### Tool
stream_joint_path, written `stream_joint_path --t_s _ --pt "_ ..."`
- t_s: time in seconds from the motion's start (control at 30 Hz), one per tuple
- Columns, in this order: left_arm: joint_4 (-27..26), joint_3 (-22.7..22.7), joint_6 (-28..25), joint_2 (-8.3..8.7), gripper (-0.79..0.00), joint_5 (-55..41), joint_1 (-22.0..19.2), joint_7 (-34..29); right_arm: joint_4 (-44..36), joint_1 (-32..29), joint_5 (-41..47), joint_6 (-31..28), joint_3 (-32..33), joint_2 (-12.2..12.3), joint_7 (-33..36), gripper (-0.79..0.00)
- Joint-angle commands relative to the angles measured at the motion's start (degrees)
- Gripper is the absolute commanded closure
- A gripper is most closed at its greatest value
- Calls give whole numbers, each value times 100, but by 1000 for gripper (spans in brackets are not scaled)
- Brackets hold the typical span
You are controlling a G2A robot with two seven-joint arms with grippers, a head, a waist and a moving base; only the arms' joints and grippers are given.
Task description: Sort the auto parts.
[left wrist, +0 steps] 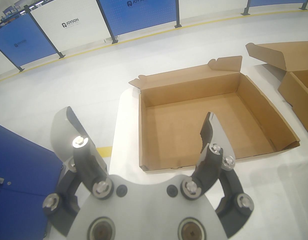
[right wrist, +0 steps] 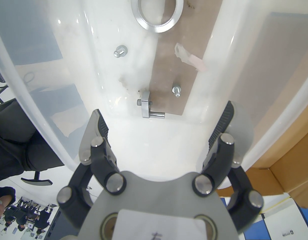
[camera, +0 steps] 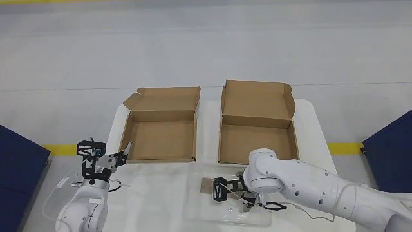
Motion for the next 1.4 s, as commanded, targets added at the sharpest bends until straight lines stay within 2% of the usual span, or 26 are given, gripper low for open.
stream_joint_path --t_s 0.0,0.2,0.33,0.4,0.43,0.47,0.6,0.9,1.37 --pt "0 0 0 0 -785 0 0 0 33 -56 -107 -15 -2 -6 -145 -785" --pt "0 0 0 0 -785 0 0 0 309 -125 -138 -134 62 -78 -305 -785" --pt "0 0 0 0 -785 0 0 0 403 -148 -119 -120 89 -143 -242 -594" --pt "0 0 0 0 -785 0 0 0 447 -160 -106 -125 103 -170 -211 -548" --pt "0 0 0 0 -785 0 0 0 461 -166 -101 -132 111 -183 -201 -437" --pt "0 0 0 0 -785 0 0 0 478 -175 -94 -143 119 -194 -198 -382" --pt "0 0 0 0 -785 0 0 0 544 -209 -107 -172 146 -234 -179 -345" --pt "0 0 0 0 -785 0 0 0 623 -310 -231 -84 211 -297 -94 -332" --pt "0 0 0 0 -785 0 0 0 710 -494 -365 -101 363 -328 -116 -200"
